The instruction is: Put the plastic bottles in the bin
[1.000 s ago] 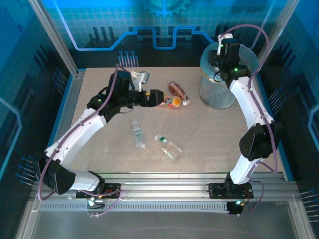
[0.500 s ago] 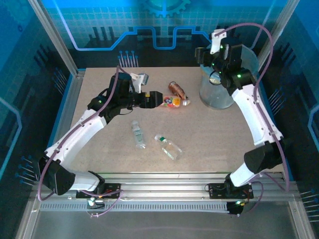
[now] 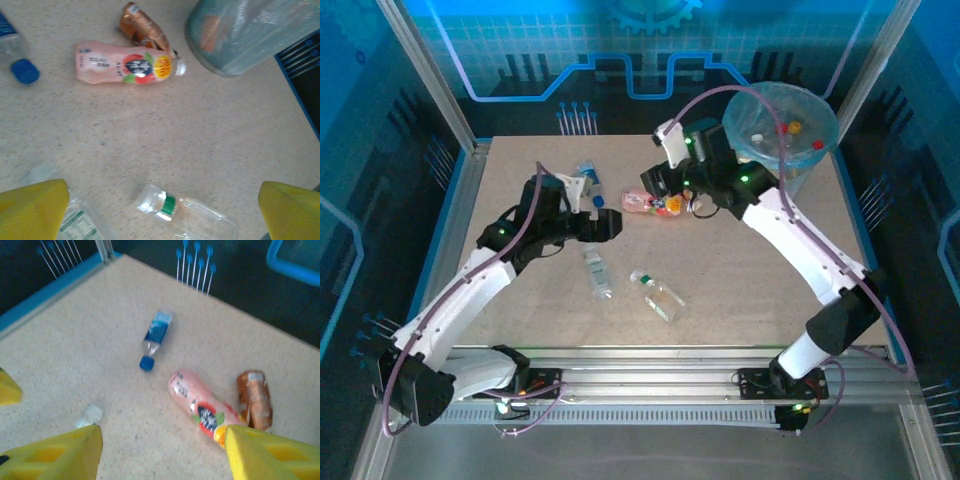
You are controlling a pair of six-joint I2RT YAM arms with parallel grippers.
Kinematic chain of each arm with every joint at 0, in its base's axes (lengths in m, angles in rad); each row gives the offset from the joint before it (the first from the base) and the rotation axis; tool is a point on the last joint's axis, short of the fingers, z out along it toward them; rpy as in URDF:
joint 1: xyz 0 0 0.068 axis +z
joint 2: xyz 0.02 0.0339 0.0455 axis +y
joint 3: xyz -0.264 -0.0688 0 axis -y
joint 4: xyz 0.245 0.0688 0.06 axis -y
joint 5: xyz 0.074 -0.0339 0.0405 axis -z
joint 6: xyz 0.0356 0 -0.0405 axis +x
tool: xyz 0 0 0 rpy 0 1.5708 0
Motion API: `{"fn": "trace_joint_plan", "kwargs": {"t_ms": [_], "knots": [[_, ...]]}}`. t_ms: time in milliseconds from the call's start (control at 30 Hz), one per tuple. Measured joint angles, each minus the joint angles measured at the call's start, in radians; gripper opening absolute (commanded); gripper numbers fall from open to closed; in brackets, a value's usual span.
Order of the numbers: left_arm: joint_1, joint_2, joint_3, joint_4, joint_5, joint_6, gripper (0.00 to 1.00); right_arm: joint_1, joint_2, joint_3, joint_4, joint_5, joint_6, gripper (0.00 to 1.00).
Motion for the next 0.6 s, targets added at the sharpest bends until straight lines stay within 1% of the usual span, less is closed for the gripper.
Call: {"fn": "trace_joint_plan", "kwargs": {"t_ms": [100, 167, 333, 433, 600], "knots": [[0.018, -0.018, -0.045, 0.006, -0.019, 0.000, 0.99, -0.012, 0.043, -0.080, 0.027, 0.016, 0.109, 0.62], [0.020, -0.016, -0.055, 0.007, -0.026, 0.000, 0.99, -0.029, 0.071, -0.166, 0.085, 0.012, 0.206, 0.60], [0.023, -0.002, -0.056, 0.020, -0.028, 0.000, 0.99, -0.086, 0.146, -0.362, 0.256, 0.013, 0.439, 0.60], [0.027, 0.012, -0.056, 0.034, -0.028, 0.000, 0.99, -0.118, 0.166, -0.447, 0.369, 0.012, 0.558, 0.59], [0.028, 0.040, -0.056, 0.042, -0.027, 0.001, 0.99, -0.163, 0.175, -0.528, 0.530, 0.009, 0.707, 0.57]]}}
